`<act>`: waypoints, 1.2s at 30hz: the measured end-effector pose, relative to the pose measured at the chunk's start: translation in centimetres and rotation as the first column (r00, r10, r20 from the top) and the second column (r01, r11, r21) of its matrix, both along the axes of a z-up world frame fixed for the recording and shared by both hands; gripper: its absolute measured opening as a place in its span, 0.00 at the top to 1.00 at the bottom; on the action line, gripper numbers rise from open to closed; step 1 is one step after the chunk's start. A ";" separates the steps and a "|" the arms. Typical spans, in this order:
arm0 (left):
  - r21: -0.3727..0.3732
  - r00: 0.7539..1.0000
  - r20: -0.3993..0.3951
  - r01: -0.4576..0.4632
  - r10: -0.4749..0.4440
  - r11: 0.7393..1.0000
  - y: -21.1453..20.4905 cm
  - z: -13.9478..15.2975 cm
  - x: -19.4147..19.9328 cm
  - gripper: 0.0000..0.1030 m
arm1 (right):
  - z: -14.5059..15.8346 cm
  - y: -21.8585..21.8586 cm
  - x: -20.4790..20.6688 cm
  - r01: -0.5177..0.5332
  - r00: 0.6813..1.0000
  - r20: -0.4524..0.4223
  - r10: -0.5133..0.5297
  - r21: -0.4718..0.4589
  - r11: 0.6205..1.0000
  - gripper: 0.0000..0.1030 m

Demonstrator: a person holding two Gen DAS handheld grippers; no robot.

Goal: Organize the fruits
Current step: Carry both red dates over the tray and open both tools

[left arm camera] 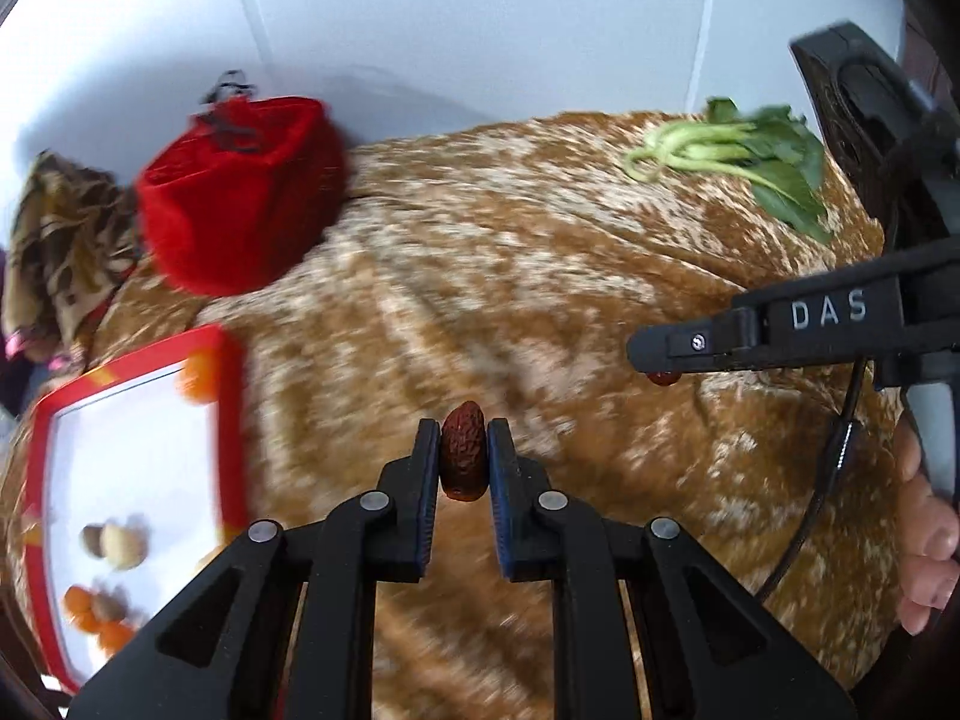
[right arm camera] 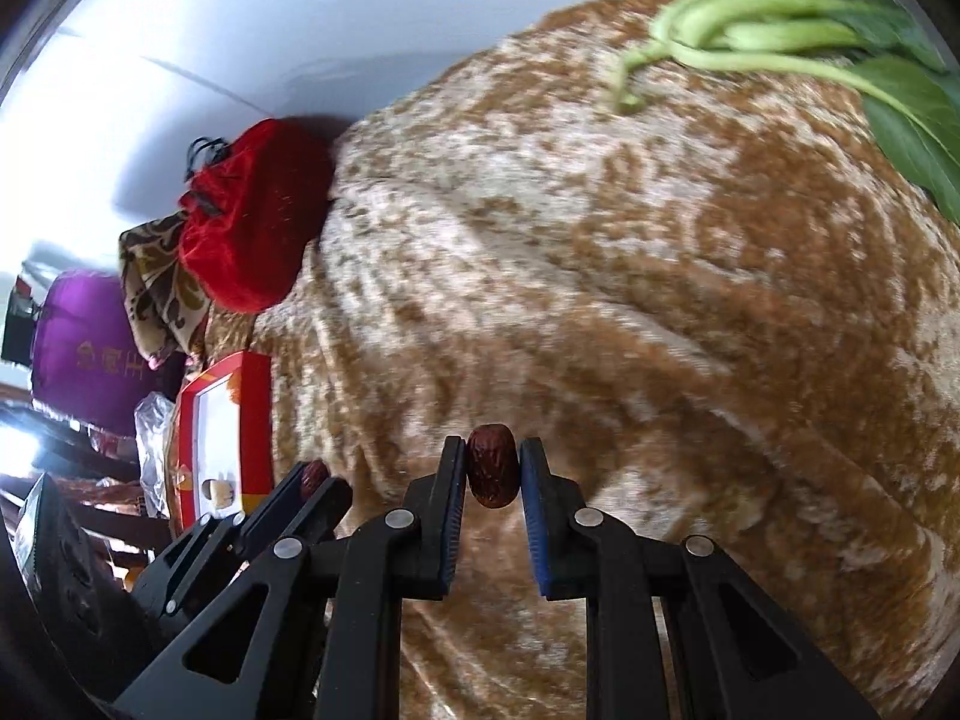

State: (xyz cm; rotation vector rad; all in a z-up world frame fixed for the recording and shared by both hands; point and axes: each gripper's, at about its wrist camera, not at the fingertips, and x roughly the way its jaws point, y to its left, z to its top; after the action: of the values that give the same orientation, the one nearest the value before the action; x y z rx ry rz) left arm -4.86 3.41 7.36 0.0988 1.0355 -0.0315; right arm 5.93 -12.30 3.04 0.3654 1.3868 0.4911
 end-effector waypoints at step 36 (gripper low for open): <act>0.092 0.930 -0.095 -0.346 0.354 0.934 18.1 -1.2 -4.3 0.87 | 1.7 21.3 -13.5 -0.506 0.844 0.243 0.478 0.063 0.860 0.82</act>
State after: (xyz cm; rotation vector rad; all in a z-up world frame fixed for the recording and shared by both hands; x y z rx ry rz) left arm -9.15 21.50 6.11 -0.0225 1.1527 0.3311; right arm -7.60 9.02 4.78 0.0408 1.2294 1.0199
